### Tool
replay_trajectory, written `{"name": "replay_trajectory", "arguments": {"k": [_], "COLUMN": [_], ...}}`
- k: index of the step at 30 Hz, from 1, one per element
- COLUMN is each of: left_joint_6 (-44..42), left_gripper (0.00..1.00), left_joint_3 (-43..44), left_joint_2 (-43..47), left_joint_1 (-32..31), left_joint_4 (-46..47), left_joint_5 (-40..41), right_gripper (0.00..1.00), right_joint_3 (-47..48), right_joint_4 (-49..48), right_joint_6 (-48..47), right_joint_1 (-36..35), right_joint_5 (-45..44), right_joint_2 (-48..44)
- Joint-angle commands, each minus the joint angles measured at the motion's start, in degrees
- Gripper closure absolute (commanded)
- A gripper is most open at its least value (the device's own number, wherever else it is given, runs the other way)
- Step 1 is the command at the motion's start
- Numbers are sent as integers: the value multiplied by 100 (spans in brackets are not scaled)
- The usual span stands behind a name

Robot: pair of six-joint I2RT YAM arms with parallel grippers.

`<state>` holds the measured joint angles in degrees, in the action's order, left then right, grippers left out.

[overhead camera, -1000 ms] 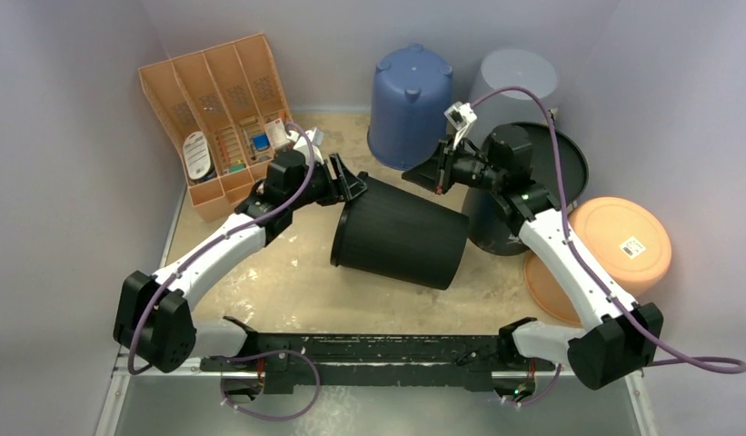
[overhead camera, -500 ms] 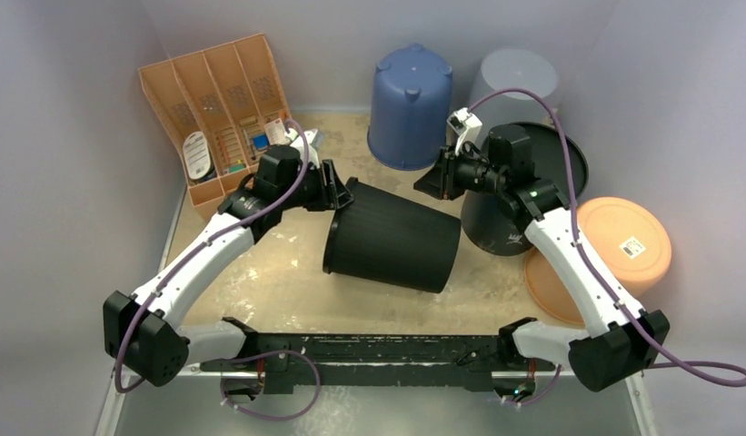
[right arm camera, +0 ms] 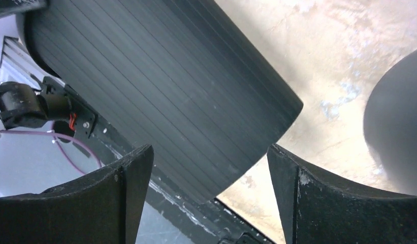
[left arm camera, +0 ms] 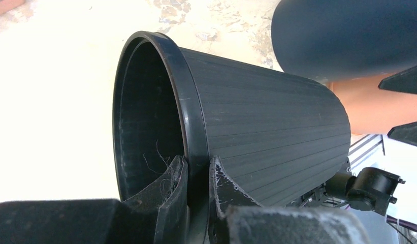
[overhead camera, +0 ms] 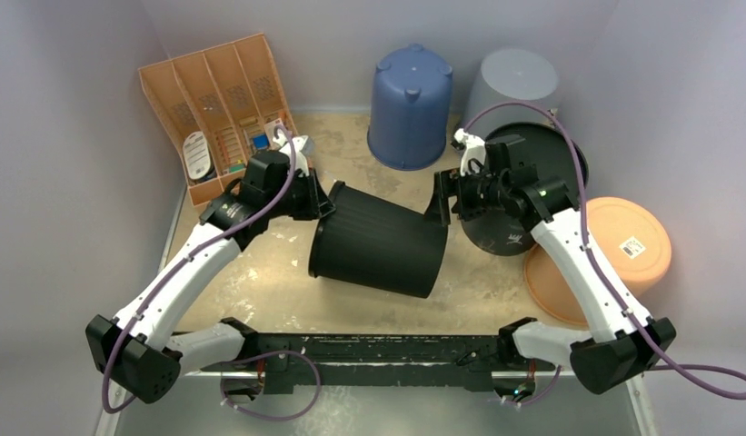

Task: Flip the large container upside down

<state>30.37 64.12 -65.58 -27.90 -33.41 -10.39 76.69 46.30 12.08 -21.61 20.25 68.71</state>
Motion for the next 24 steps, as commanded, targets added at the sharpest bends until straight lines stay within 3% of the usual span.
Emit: {"name": "replay_trajectory", "arguments": {"k": [1, 7, 15, 19, 24], "left_joint_6": [-290, -215, 103, 365, 454], "left_gripper": [100, 100, 100, 100, 100], "left_joint_3": [-4, -321, -826, -1217, -1320], "left_joint_2": [282, 480, 680, 960, 680], "left_joint_1": [-1, 13, 13, 13, 13], "left_joint_4": [-342, -531, -575, -216, -54], "left_joint_5": [499, 834, 1050, 1105, 993], "right_gripper": [14, 13, 11, 11, 12], "right_joint_3": [-491, -1105, -1609, -1759, -1964], "right_joint_4": [16, -527, -1234, -1543, -2716], "right_joint_6": [616, 1441, 1960, 2134, 2482], "right_joint_1": [-111, -492, -563, -560, -561], "right_joint_5": [110, -435, -127, 378, 1209], "right_joint_2": [-382, -554, -674, -692, -1067]}}
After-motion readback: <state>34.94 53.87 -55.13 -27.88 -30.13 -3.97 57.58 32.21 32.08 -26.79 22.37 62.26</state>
